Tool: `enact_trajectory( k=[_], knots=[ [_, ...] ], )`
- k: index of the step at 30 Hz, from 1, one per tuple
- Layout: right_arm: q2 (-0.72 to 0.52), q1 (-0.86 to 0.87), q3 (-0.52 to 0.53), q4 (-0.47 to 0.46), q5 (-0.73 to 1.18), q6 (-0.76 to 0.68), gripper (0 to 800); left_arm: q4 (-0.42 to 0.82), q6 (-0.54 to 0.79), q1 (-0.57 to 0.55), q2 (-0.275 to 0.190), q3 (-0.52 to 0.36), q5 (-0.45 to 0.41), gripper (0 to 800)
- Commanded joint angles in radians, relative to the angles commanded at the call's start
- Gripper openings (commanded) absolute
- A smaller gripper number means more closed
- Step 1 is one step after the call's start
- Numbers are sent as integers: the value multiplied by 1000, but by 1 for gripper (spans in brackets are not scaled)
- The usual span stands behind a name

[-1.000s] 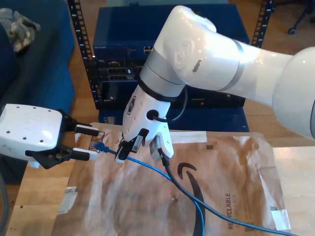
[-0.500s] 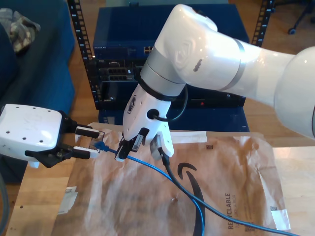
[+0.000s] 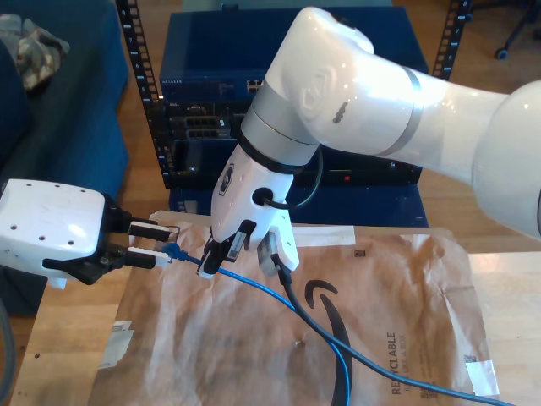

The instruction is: Grab the cable and plug it in

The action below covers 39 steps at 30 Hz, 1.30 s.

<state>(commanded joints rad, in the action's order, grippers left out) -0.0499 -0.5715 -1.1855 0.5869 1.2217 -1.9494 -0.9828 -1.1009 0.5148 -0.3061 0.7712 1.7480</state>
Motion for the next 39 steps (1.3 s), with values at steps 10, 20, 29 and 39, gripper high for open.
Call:
enact_trajectory(
  k=[10,20,29,39],
  knots=[
    [2,0,0,0,0,3,3,2,-2,-2,2,0,0,64],
    [-3,-5,-6,-2,-3,11,681,-2,-64,-20,31,3,17,1],
    [-180,9,-31,-103,-121,64,790,-31,-342,-86,43,57,112,1],
    [-460,0,106,-157,-305,133,794,-265,-450,-81,296,203,425,1]
  ],
)
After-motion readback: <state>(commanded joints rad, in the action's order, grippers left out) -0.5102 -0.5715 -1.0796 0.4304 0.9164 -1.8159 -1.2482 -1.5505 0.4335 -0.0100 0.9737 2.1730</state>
